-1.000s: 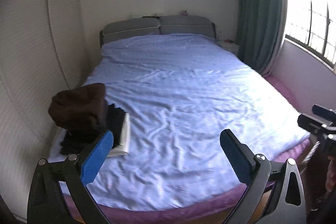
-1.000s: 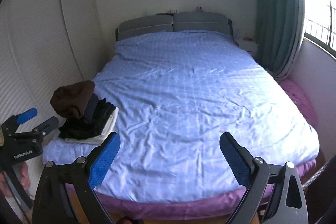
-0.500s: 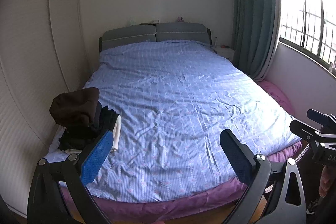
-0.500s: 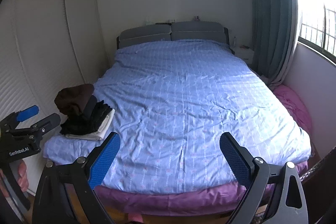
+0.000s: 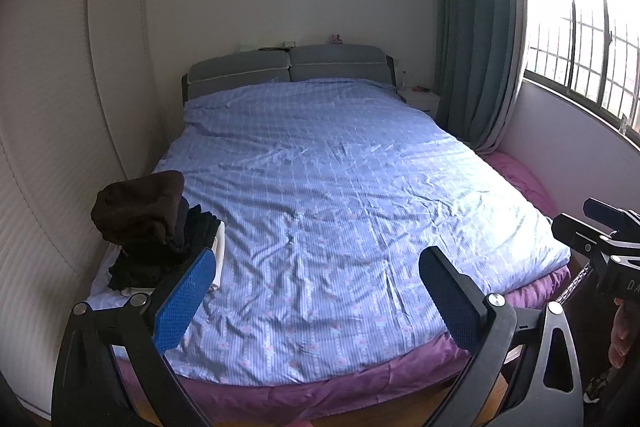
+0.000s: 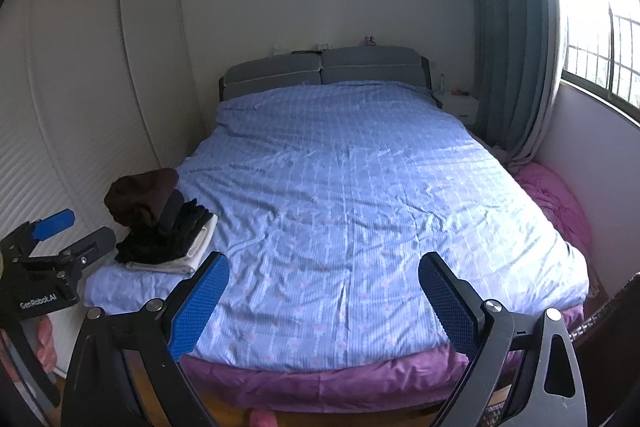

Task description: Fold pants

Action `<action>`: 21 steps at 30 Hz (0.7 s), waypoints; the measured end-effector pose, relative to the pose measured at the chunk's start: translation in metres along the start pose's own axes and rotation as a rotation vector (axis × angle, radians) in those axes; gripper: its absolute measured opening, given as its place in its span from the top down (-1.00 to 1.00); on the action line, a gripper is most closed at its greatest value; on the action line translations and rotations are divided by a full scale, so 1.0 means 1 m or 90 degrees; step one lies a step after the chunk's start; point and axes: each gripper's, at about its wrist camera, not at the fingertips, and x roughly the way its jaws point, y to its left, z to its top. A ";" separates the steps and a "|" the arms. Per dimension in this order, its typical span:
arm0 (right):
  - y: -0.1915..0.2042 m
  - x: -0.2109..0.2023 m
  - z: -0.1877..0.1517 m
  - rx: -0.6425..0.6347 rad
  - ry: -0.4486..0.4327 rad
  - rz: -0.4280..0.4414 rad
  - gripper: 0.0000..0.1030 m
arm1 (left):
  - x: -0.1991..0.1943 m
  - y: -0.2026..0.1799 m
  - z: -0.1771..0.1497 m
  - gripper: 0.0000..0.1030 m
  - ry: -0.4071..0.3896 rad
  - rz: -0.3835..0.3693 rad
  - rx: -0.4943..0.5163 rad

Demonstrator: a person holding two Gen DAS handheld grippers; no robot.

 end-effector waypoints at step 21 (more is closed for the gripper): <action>0.007 -0.010 0.003 -0.017 -0.019 -0.006 -0.87 | -0.010 0.004 0.001 -1.00 0.003 -0.021 -0.017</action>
